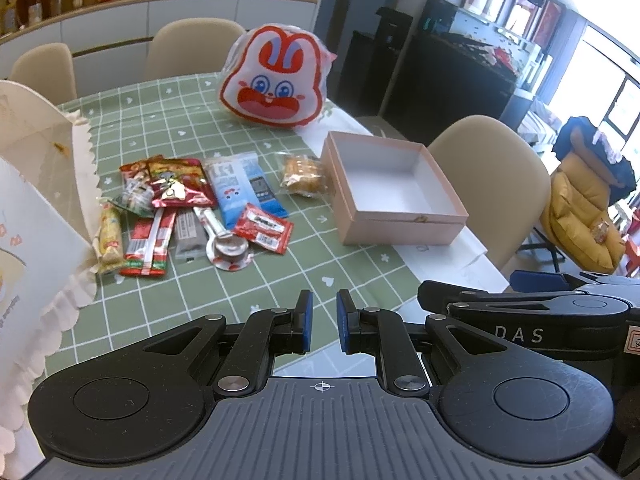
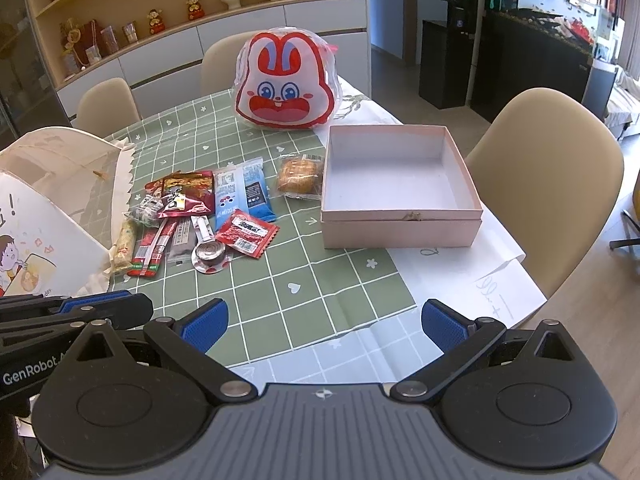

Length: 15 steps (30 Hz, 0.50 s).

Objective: Organize snacks

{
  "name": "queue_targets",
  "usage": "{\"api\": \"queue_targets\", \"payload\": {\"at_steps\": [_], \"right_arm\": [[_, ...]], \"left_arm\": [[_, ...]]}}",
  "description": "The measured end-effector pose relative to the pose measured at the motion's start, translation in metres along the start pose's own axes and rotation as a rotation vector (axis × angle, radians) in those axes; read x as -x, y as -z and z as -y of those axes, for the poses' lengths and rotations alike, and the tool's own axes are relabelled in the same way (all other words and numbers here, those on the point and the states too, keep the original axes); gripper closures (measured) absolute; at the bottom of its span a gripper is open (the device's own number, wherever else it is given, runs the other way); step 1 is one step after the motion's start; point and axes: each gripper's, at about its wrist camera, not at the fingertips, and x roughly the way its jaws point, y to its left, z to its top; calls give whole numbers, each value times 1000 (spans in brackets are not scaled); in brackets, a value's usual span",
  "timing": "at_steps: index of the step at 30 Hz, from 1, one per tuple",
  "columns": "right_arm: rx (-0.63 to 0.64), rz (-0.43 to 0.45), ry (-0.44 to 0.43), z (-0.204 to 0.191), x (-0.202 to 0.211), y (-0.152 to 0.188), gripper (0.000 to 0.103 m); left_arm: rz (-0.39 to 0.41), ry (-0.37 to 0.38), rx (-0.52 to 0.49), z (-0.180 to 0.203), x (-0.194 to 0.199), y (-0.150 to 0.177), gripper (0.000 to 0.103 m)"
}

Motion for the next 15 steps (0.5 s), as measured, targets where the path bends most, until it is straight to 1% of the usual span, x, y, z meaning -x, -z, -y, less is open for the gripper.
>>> {"api": "queue_targets", "payload": {"at_steps": [9,15], "right_arm": [[0,-8,9,-2,-7,-2,0],[10,-22,-5,-8,-16,-4,0]], "left_arm": [[-13,-2,28,-9,-5,-2,86],[-27,-22,68,-25,-9,-1,86]]}}
